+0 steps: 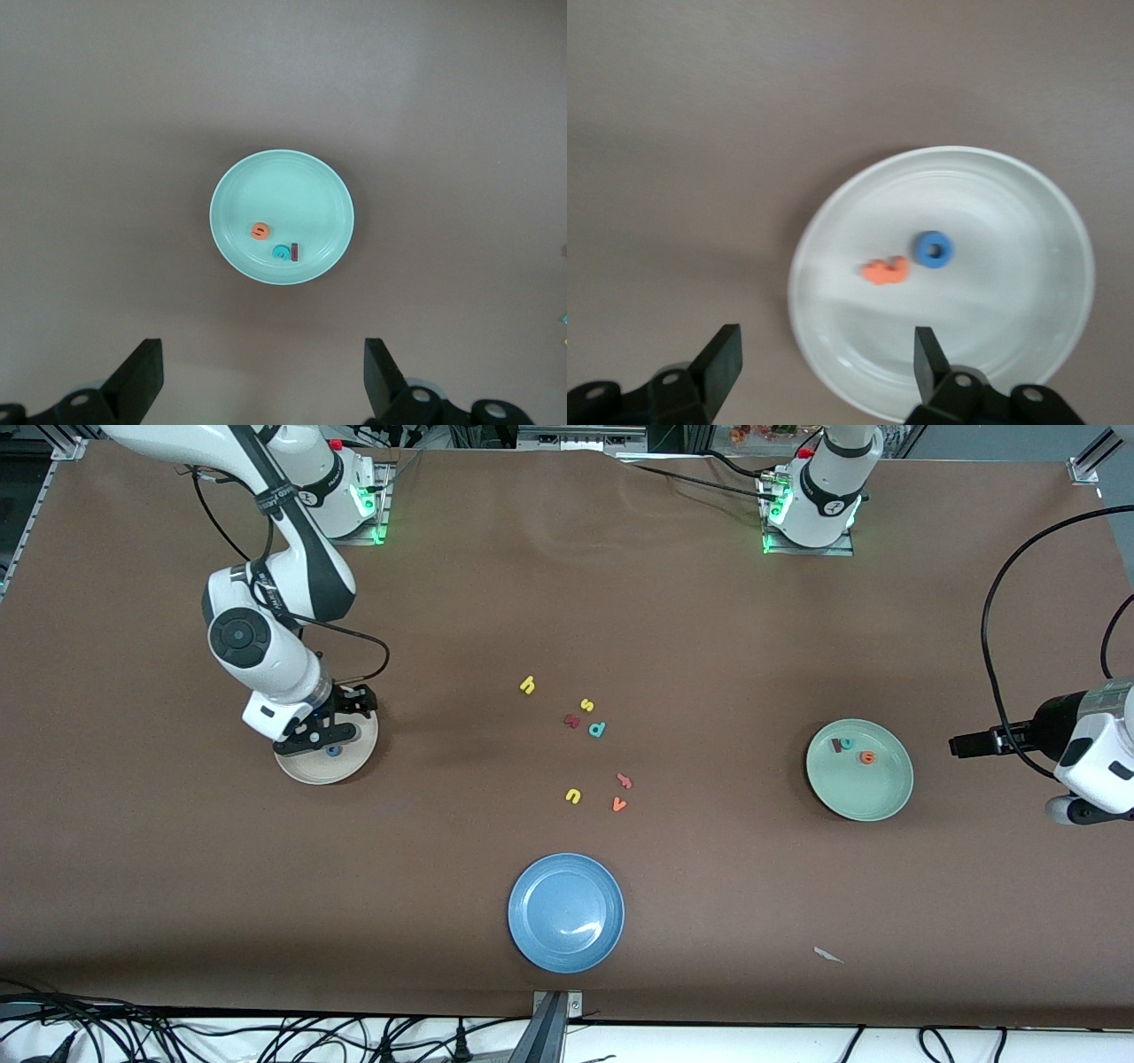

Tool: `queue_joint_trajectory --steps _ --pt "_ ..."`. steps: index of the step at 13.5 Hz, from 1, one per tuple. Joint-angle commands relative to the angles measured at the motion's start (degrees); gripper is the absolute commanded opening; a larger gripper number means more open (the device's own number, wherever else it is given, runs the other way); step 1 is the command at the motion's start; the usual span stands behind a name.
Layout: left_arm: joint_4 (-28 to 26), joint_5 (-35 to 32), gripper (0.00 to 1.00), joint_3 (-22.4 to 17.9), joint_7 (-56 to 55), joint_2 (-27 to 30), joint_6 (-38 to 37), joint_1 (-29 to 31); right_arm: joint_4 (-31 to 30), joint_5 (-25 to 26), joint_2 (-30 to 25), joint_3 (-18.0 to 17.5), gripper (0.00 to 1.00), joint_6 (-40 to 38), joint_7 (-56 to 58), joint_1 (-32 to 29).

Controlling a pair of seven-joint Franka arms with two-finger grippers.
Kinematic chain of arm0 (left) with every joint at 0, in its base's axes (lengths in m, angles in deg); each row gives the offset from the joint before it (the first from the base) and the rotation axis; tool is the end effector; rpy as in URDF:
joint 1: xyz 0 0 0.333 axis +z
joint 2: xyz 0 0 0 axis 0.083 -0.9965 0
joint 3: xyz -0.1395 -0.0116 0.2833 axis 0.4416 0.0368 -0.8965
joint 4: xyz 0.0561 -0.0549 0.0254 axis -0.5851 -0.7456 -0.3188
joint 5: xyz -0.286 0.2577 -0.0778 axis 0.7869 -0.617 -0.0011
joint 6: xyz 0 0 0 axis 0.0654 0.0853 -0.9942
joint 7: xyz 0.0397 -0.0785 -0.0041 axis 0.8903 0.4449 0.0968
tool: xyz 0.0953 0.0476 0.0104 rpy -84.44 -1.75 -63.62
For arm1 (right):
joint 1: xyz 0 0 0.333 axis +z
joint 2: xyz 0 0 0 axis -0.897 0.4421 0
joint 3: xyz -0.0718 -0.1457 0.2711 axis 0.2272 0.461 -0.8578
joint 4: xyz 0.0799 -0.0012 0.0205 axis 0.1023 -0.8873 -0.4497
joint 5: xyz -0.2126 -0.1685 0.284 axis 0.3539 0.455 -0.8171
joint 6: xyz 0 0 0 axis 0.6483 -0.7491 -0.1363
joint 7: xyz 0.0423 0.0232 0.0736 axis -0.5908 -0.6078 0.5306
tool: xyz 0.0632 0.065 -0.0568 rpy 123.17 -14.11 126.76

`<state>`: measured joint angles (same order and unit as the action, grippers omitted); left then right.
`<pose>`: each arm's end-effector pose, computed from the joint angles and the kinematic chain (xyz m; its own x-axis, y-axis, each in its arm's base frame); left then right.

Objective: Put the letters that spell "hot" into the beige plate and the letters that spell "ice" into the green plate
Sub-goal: 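Drop the orange f on the cream plate while the left gripper withdraws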

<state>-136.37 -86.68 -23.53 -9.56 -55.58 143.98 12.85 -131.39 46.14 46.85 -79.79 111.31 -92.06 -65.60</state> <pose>0.6683 0.0272 0.5095 0.9533 0.1912 -0.2339 0.1899 -0.9814 -0.0282 0.5333 0.1589 0.2684 0.9718 0.2255 -0.0692 0.2275 -0.9735 0.0220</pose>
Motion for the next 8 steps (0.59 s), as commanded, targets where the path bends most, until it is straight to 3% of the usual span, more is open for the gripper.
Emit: queue_joint_trajectory --steps 1,5,8 --pt "1.66 1.1 0.99 -2.26 0.82 -0.17 -0.88 -1.79 0.09 -1.24 0.33 -4.89 0.87 1.64 -11.0 0.78" --pt "1.66 5.48 0.98 -7.62 1.35 0.18 -0.18 -4.86 1.58 -1.07 4.2 -5.16 0.87 6.47 -25.25 8.06" --pt "1.49 10.31 0.98 -17.35 5.03 2.03 0.17 -10.82 3.76 -0.62 6.57 -5.07 0.87 8.06 -34.13 13.87"
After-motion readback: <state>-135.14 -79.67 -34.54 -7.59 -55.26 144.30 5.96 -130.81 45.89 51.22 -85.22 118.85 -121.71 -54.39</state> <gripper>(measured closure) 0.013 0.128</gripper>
